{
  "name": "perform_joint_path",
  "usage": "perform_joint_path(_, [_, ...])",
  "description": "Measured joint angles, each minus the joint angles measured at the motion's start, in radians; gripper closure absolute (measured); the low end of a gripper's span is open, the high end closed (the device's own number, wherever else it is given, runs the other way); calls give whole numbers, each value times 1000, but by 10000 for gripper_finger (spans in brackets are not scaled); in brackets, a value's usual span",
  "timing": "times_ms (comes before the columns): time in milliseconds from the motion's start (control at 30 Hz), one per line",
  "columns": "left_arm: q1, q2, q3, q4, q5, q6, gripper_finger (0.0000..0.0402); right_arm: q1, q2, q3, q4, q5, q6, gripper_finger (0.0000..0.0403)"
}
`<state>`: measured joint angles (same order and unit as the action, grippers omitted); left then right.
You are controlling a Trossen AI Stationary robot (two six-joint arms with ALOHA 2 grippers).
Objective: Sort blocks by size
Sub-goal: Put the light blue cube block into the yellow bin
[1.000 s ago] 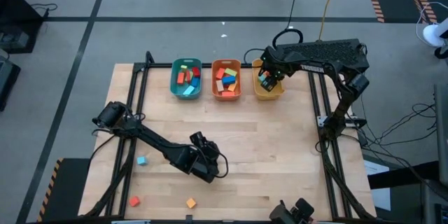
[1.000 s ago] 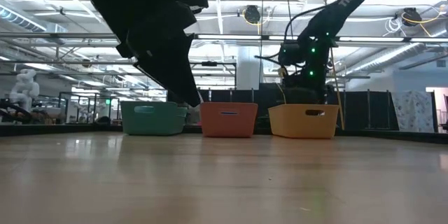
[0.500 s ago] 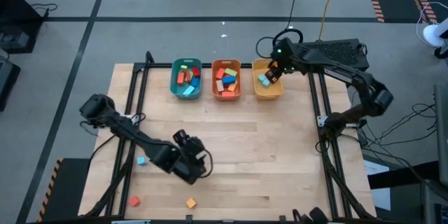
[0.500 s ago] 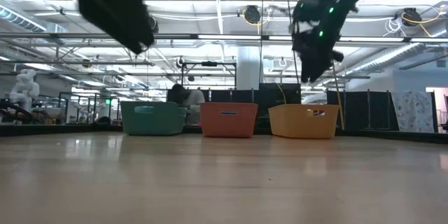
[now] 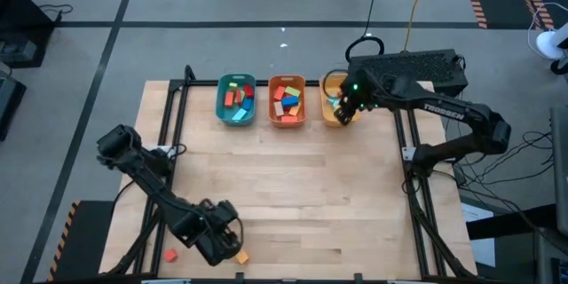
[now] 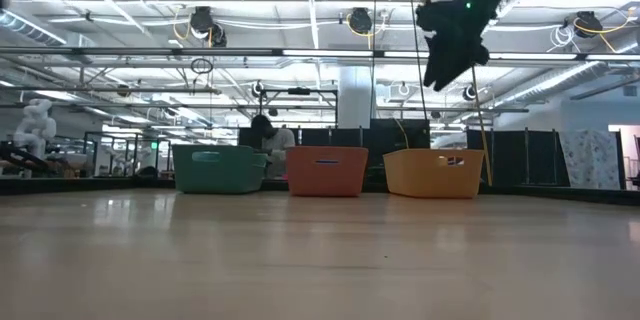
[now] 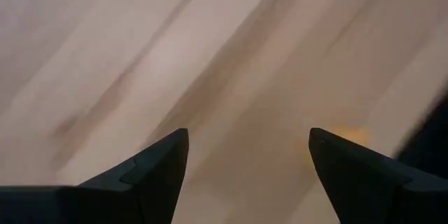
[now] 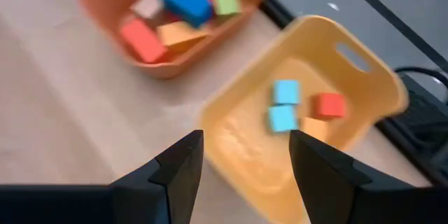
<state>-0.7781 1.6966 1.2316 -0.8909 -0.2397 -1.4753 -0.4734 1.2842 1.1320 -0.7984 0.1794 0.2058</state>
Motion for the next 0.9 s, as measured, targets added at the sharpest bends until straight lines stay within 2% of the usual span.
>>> perform_joint_path(133, [-25, 0, 0, -266, 115, -32, 105, 100, 4, 0, 31, 3, 39, 206])
perform_joint_path(233, [-38, 0, 0, -428, 193, 67, 105, 166, 8, 0, 42, 4, 58, 206])
perform_joint_path(300, [-51, 0, 0, -484, 202, 150, 105, 201, 13, -1, 49, 5, 57, 206])
perform_joint_path(400, [-64, 0, 0, -494, 206, 261, 105, 237, 28, -5, 56, 5, 7, 206])
perform_joint_path(533, [-69, 0, -29, -495, 207, 312, 105, 270, 35, -68, 113, 7, -14, 206])
perform_joint_path(767, [-92, -14, -203, -476, 337, 338, 105, 298, 35, -225, 223, 4, 38, 206])
perform_joint_path(900, [-101, -83, -302, -417, 367, 329, 105, 327, 33, -278, 295, 2, 49, 206])
